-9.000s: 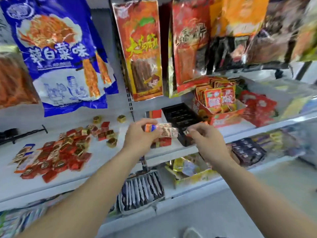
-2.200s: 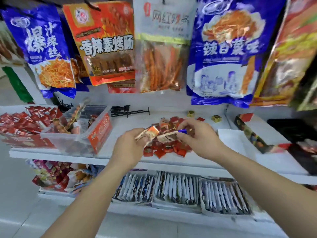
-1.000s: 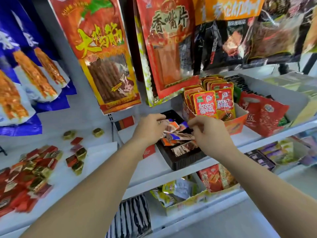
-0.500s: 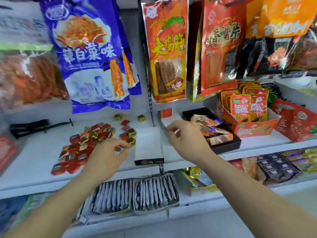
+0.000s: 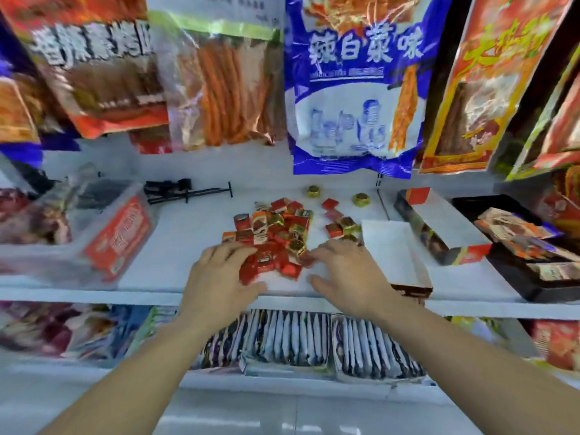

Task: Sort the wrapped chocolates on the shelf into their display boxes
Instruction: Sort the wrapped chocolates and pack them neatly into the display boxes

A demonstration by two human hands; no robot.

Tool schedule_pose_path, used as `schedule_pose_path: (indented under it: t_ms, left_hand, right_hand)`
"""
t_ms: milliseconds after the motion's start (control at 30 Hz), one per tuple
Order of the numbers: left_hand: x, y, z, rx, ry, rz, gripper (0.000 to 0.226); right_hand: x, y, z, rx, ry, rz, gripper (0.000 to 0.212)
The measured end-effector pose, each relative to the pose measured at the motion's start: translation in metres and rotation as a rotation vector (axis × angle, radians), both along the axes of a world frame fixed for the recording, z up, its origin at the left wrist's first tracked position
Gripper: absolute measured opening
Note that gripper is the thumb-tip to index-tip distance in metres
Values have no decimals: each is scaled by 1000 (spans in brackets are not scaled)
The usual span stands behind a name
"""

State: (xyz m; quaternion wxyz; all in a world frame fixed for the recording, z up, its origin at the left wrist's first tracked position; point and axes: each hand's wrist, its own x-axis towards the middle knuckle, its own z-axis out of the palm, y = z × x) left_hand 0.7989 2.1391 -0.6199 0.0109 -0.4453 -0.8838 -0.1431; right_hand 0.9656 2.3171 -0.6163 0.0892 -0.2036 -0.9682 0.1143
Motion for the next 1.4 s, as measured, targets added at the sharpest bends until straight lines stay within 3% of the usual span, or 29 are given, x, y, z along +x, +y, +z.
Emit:
schedule_pose_path:
  t_ms: [100,200,433,600,800,900,967,1067,1200,1300,1400]
  left_hand:
    - [-21,-15,-3,76,-161,11,51]
    - [-32,-19,-7,119,-237,12,44]
    - [-21,-12,-8,137,-221,-2,56]
    - [-18,-10,-7,203,-201,17,42]
    - [-17,-12,-7,203,-226,35,39]
    - [-18,-13,-6,182,-230,51,29]
    - [-18,-14,-5,185,-225,43,23]
    - [-17,-14,-3,195,-195,16,22]
    - [-19,-11,-4,192,-165,28,22]
    - [-20,-5,-3,183,-183,39,25]
    - [-19,-1,-4,176,-174,31,25]
  right_hand:
    - [-19,-3,-5,55,25,-37,38]
    - [-34,-4,-7,-35,100,-56,23]
    - [-34,10,-6,-149,117,-51,7]
    - [-31,3,3,-140,246,-79,7]
    - [-31,2,-2,33,115,-146,16]
    - [-32,-1,2,55,225,-53,13]
    - [-35,-9,2,50,141,64,24]
    - [-39,-14,-2,67,31,70,37]
    - [-42,-8,-6,92,99,76,25]
    - [-40,-7,-5,31,187,43,23]
    - [-36,-4,2,-171,279,-28,25]
